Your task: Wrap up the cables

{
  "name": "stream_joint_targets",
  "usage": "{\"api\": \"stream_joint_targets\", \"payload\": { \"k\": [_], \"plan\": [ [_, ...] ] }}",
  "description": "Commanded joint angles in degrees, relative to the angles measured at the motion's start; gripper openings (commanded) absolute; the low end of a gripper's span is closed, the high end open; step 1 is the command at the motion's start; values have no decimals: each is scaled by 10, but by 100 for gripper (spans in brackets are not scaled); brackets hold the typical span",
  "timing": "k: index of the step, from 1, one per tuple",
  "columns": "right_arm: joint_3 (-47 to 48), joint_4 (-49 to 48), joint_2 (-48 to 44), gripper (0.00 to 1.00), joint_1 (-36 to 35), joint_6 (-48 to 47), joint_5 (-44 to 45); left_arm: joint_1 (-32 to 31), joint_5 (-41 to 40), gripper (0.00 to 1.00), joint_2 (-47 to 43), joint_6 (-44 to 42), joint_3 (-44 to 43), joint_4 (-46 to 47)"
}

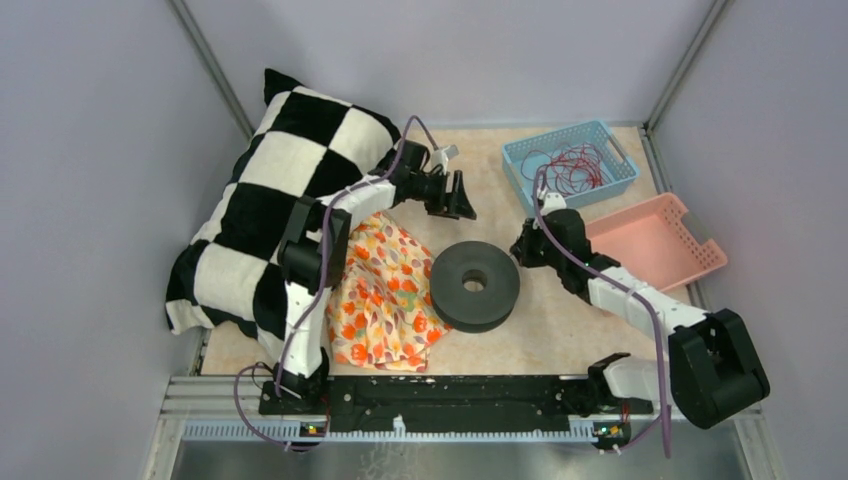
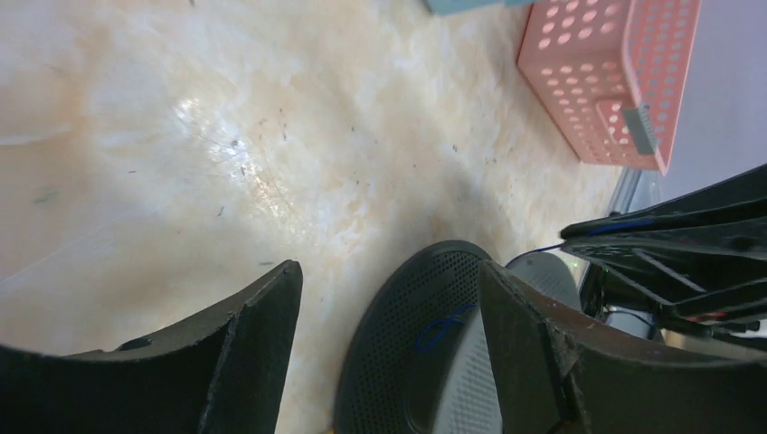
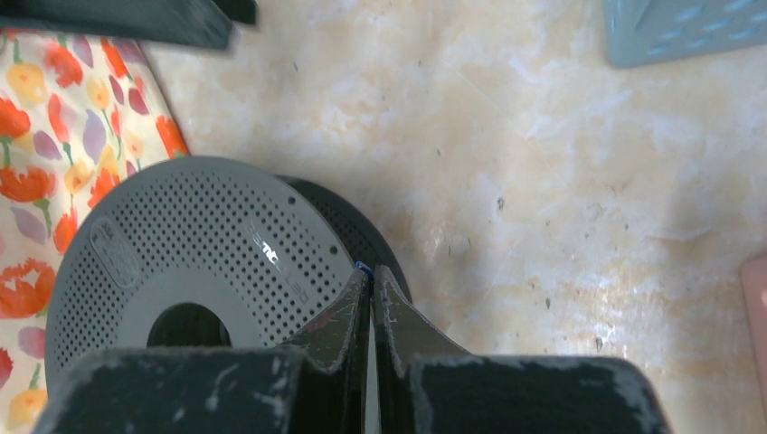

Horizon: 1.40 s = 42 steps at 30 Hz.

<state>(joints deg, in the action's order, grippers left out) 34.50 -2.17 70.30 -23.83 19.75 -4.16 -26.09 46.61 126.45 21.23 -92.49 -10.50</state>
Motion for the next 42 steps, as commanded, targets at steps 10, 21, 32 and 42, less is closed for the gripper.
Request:
{"api": "stream_joint_targets", "payload": {
  "k": [10, 21, 32, 42],
  "plan": [
    [-64, 10, -82, 0, -2, 28, 14, -15, -194, 75, -387, 3, 207, -107],
    [-118, 20, -134, 0, -2, 30, 5, -131, -289, 66, -539, 107, 357, -223],
    [-141, 42, -171, 0, -2, 91, 6, -223, -267, 65, -545, 207, 469, -87],
    [-169, 77, -180, 0, -2, 328, 20, -231, -261, 65, -505, 219, 470, -38]
  ]
}}
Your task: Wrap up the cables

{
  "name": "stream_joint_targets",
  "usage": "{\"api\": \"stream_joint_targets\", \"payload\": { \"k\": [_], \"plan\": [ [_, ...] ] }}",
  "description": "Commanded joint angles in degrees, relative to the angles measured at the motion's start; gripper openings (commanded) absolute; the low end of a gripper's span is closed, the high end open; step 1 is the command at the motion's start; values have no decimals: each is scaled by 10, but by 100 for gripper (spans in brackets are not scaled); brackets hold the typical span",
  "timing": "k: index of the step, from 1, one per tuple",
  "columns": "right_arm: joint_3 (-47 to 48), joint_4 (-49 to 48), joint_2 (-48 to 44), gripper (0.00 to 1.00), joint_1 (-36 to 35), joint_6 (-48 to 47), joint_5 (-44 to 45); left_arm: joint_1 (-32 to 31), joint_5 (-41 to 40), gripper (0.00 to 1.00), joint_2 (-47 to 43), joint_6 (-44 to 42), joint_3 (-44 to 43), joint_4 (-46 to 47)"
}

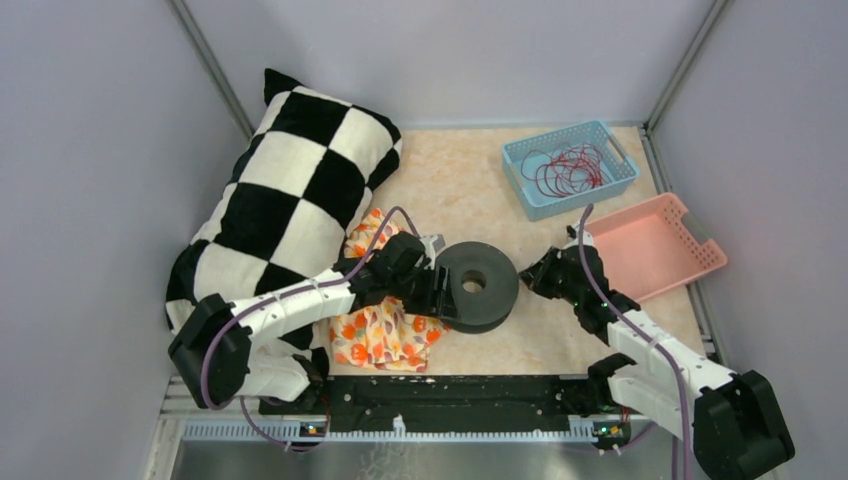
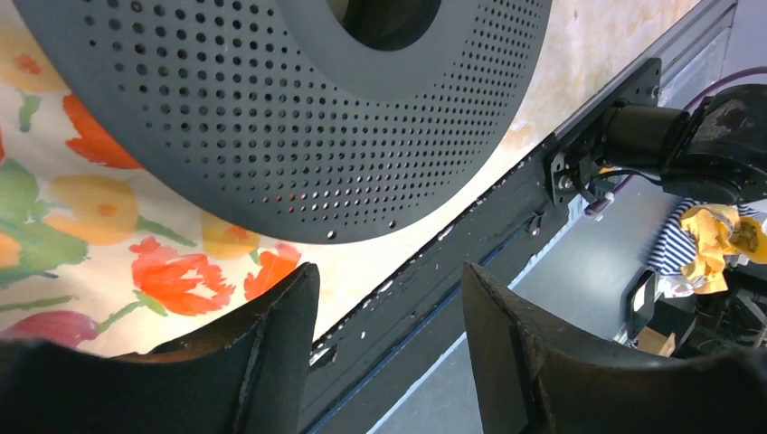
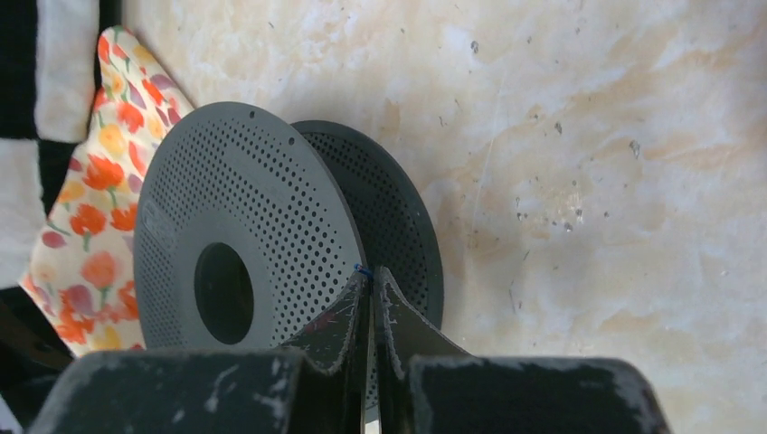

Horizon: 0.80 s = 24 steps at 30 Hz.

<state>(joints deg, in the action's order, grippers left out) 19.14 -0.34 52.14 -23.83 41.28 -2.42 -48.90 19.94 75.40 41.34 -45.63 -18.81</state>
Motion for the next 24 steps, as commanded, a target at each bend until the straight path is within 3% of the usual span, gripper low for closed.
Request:
{"api": "stream_joint_targets", "payload": {
  "k": [1, 11, 24],
  "plan": [
    [-19, 58, 2, 0, -2, 126, 0, -3, 6, 65, 8, 23, 2, 51],
    [-44, 45, -15, 0, -2, 214, -6, -4, 29, 64, 37, 39, 0, 99],
    [27, 113, -1, 0, -2, 104, 75, -3, 24, 63, 52, 21, -5, 78]
  ]
}}
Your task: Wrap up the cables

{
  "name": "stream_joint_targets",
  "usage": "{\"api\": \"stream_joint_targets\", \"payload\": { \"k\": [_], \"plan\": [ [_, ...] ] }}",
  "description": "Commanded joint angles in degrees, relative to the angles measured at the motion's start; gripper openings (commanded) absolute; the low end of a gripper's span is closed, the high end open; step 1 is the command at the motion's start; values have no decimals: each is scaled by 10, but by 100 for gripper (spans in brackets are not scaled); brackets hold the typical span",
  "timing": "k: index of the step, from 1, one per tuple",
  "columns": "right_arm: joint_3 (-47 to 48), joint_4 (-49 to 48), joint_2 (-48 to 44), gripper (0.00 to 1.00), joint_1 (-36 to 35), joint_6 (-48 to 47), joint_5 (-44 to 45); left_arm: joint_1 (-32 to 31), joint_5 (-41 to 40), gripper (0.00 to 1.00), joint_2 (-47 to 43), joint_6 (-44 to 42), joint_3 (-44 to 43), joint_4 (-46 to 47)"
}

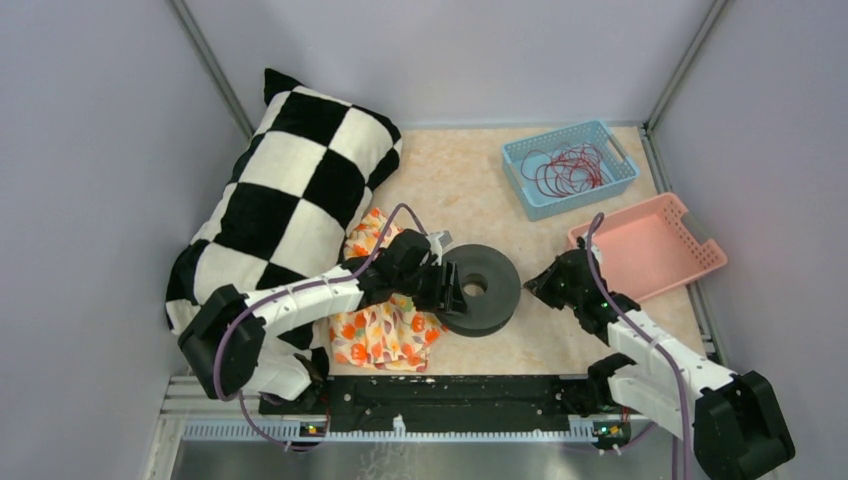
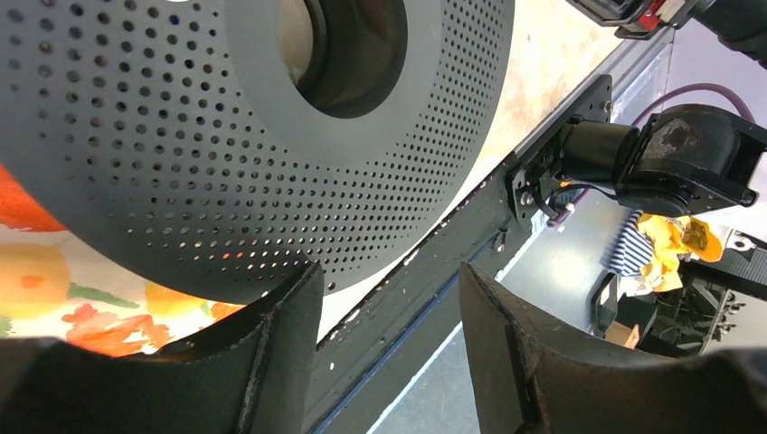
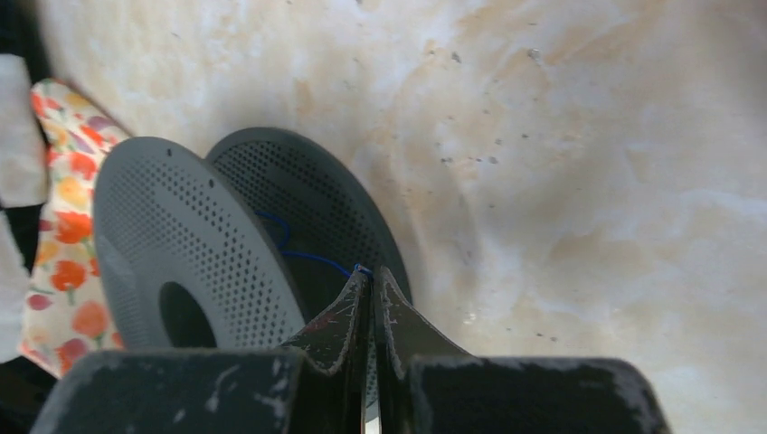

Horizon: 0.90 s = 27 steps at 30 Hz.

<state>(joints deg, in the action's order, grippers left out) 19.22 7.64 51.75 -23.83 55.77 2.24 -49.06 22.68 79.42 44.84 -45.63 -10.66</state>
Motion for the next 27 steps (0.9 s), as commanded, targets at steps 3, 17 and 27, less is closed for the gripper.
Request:
{"api": "stream_joint_targets", "payload": {
  "k": [3, 17, 27],
  "plan": [
    [19, 16, 10, 0, -2, -49, 17, -2, -3, 63, 18, -15, -7, -3],
    [-55, -36, -1, 0, -2, 73, -97, -2, 2, 63, 57, -13, -27, 27],
    [-81, -39, -17, 0, -1, 85, -130, -2, 9, 63, 100, -7, -44, 72]
  ]
}}
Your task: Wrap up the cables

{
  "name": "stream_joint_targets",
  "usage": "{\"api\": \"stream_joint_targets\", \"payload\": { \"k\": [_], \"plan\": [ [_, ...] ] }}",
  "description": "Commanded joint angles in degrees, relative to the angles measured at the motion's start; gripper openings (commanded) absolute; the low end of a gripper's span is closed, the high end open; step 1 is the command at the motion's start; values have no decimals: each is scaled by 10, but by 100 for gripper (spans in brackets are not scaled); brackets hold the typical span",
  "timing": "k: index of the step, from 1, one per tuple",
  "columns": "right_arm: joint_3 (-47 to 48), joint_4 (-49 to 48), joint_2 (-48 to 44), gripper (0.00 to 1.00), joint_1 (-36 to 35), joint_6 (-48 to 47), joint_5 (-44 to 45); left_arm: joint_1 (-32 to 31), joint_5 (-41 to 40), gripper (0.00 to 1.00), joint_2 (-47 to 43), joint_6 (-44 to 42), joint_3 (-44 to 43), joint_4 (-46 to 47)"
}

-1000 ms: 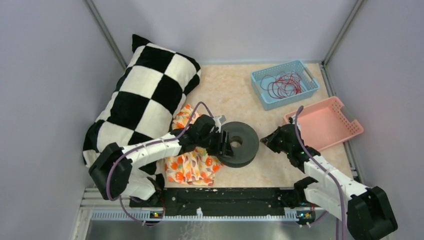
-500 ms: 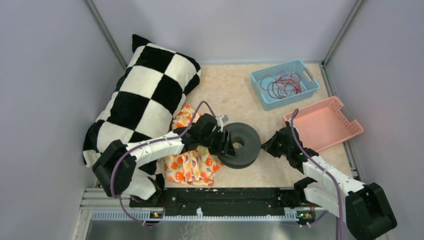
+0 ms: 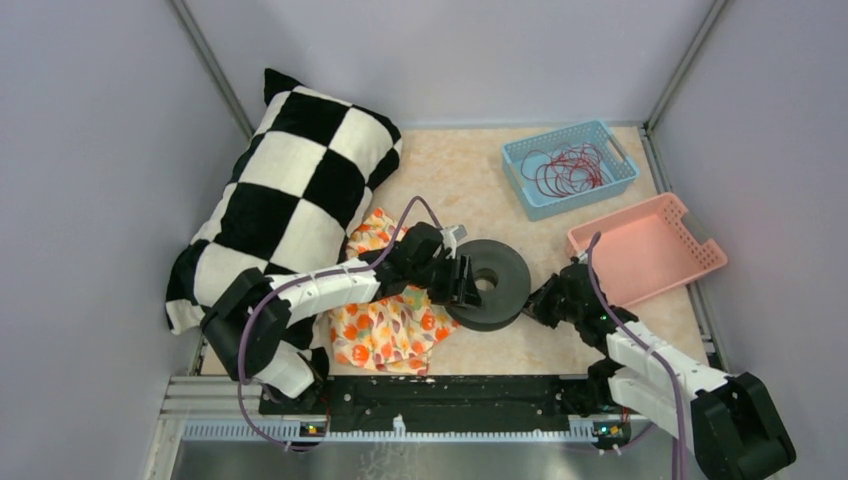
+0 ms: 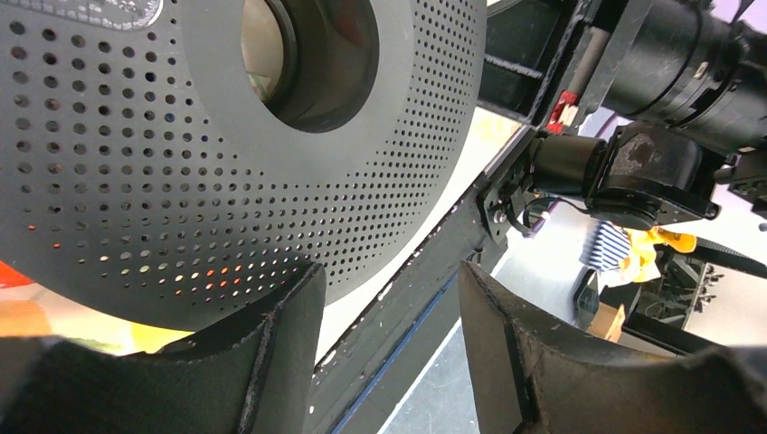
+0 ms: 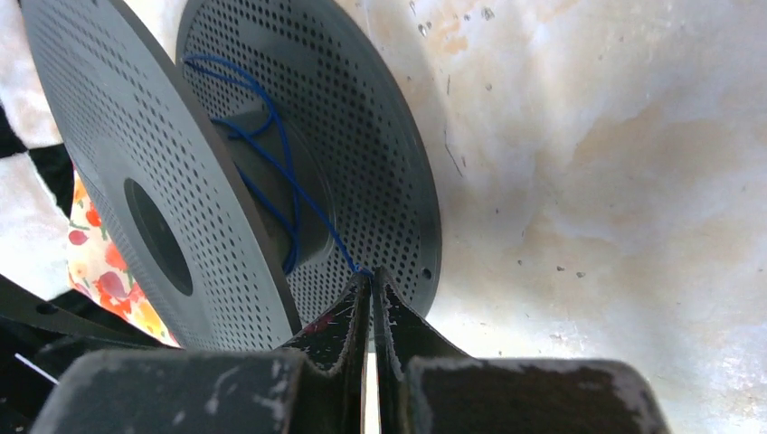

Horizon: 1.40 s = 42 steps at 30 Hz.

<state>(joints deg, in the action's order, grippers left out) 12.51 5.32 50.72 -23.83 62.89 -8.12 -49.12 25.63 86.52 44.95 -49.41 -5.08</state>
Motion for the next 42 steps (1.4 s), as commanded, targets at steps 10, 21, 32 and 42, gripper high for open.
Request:
{"api": "stream_joint_targets", "payload": {
  "k": [10, 21, 32, 42],
  "plan": [
    [-37, -66, 6, 17, -2, 36, -54, -1, -14, 63, 41, -6, -17, 26],
    [-17, 22, -43, 28, -2, 3, -27, -1, -21, 63, 34, -7, -19, 24],
    [38, 136, -126, 28, -1, -43, 16, -1, -20, 63, 40, -13, -26, 20],
    [120, 222, -140, 33, -2, -108, 69, -1, -25, 66, 2, -55, -104, -54]
  ]
}}
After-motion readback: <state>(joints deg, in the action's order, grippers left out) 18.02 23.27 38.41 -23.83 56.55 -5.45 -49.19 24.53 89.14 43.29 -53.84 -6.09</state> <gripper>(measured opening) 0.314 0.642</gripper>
